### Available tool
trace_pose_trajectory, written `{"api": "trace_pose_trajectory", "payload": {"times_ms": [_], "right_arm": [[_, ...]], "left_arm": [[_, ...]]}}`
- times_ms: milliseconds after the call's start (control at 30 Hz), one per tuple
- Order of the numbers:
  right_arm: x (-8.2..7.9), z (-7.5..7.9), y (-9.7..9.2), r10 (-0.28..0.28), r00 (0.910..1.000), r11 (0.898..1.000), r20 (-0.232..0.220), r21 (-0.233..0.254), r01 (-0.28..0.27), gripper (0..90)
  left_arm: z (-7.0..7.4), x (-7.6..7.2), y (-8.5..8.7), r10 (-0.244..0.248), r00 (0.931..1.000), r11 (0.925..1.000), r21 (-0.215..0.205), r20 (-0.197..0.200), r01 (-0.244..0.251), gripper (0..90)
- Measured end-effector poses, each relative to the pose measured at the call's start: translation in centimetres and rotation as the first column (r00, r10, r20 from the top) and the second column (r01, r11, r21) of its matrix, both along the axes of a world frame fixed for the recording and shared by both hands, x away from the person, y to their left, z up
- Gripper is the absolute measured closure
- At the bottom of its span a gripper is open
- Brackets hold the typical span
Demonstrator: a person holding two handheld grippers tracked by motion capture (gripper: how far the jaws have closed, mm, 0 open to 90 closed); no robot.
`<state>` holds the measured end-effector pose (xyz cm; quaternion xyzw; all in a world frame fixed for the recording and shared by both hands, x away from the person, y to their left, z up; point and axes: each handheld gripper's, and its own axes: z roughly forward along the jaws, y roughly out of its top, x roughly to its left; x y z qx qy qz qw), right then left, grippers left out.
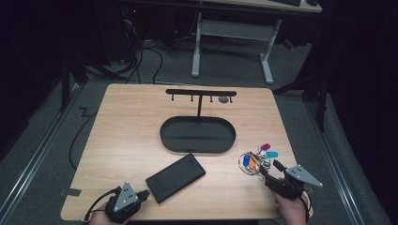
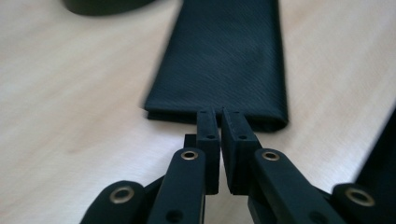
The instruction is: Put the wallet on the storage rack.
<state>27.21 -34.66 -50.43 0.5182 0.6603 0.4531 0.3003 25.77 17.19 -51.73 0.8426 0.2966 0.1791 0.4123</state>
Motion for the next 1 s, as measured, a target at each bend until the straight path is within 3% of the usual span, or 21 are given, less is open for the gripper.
{"api": "trace_pose_trajectory", "payload": {"times_ms": [100, 200, 267, 367, 467, 567, 633, 700, 900, 1000], "right_arm": [[-0.3, -0.1, -0.4, -0.010, 0.9999, 1.000, -0.003, -0.003, 0.010, 36.4], [-0.8, -0.2, -0.8, -0.027, 0.9996, 1.000, -0.003, -0.003, 0.027, 36.6], [-1.0, -0.2, -1.0, -0.036, 0.9994, 0.999, -0.005, -0.003, 0.036, 36.8], [-1.4, -0.2, -1.4, -0.049, 0.9988, 0.999, -0.003, -0.001, 0.049, 36.9], [-1.6, -0.2, -1.7, -0.060, 0.9982, 0.998, -0.005, 0.005, 0.060, 36.9], [-1.6, -0.4, -1.9, -0.063, 0.9979, 0.998, -0.013, 0.015, 0.064, 37.0], [-1.5, -0.4, -1.9, -0.062, 0.9980, 0.998, -0.013, 0.020, 0.063, 37.0], [-1.5, -0.4, -1.8, -0.058, 0.9982, 0.998, -0.014, 0.018, 0.058, 37.0], [-1.2, -0.4, -1.6, -0.047, 0.9987, 0.999, -0.018, 0.017, 0.047, 37.0], [-1.1, -0.4, -1.5, -0.043, 0.9989, 0.999, -0.017, 0.014, 0.043, 37.0]], "left_arm": [[0.1, 0.4, -0.8, -0.017, 0.9998, 0.9998, -0.004, 0.008, 0.017, 79.9], [0.4, 0.8, -2.9, -0.056, 0.9975, 0.9981, 0.030, 0.042, 0.055, 73.9], [0.7, 1.3, -4.3, -0.089, 0.9953, 0.9956, 0.032, 0.037, 0.088, 70.6], [1.3, 0.9, -6.9, -0.182, 0.9828, 0.9831, 0.023, 0.030, 0.182, 74.3], [0.5, 0.3, -9.0, -0.226, 0.9741, 0.9709, 0.085, 0.012, 0.224, 80.7], [-0.3, 0.9, -9.9, -0.196, 0.9805, 0.9728, 0.124, -0.009, 0.196, 84.6], [-0.2, 1.4, -10.0, -0.178, 0.9839, 0.9784, 0.104, -0.016, 0.179, 87.5], [-0.1, 1.7, -10.3, -0.166, 0.9861, 0.9796, 0.116, 0.003, 0.164, 89.1], [-0.2, 2.4, -10.9, -0.162, 0.9866, 0.9802, 0.117, 0.013, 0.160, 89.2], [0.2, 2.3, -10.5, -0.166, 0.9857, 0.9826, 0.088, 0.028, 0.163, 86.2]]}}
